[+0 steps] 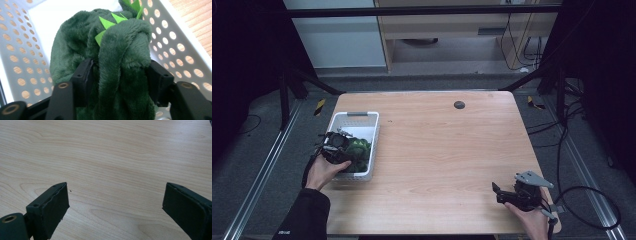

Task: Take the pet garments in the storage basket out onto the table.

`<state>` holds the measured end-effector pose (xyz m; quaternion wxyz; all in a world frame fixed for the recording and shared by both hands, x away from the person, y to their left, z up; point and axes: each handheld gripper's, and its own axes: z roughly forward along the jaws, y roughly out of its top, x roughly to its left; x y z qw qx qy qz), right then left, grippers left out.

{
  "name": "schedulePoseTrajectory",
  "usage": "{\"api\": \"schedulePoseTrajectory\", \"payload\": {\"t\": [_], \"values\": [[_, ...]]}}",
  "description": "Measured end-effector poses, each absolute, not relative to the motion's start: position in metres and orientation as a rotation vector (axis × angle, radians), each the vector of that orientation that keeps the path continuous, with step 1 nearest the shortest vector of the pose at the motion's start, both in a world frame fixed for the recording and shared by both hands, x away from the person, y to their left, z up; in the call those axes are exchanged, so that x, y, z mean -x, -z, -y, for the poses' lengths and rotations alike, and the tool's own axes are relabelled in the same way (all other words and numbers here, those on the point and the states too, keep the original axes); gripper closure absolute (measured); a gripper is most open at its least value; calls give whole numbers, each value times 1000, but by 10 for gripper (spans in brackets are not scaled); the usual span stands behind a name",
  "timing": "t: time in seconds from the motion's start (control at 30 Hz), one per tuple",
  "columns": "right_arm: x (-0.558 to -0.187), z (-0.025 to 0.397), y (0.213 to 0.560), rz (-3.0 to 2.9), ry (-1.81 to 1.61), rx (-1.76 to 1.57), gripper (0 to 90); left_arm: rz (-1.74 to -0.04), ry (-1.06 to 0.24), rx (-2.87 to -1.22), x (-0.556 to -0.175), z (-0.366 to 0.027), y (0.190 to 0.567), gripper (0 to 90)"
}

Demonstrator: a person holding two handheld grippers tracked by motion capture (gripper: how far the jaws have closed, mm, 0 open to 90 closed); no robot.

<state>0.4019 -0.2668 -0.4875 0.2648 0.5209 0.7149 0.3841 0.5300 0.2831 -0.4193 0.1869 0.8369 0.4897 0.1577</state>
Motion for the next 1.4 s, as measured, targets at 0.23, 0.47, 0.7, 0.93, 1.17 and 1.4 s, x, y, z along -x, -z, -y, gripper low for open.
{"api": "schedulePoseTrajectory", "payload": {"t": [0.23, 0.47, 0.7, 0.93, 1.17, 1.4], "values": [[-402, 266, 488, -1941, -1039, -1413, 66, -1378, -423, -2365, -531, -284, 421, 572], [-402, 266, 488, -1934, -1035, -1407, 64, -1382, -406, -2364, -531, -286, 422, 732], [-402, 265, 488, -1943, -1039, -1413, 62, -1380, -404, -2348, -530, -288, 420, 791], [-403, 265, 488, -1943, -1035, -1410, 62, -1363, -398, -2333, -526, -290, 412, 803], [-402, 265, 487, -1941, -1039, -1420, 61, -1344, -413, -2325, -521, -291, 402, 806], [-402, 265, 488, -1943, -1032, -1411, 61, -1313, -440, -2293, -515, -296, 385, 810]]}}
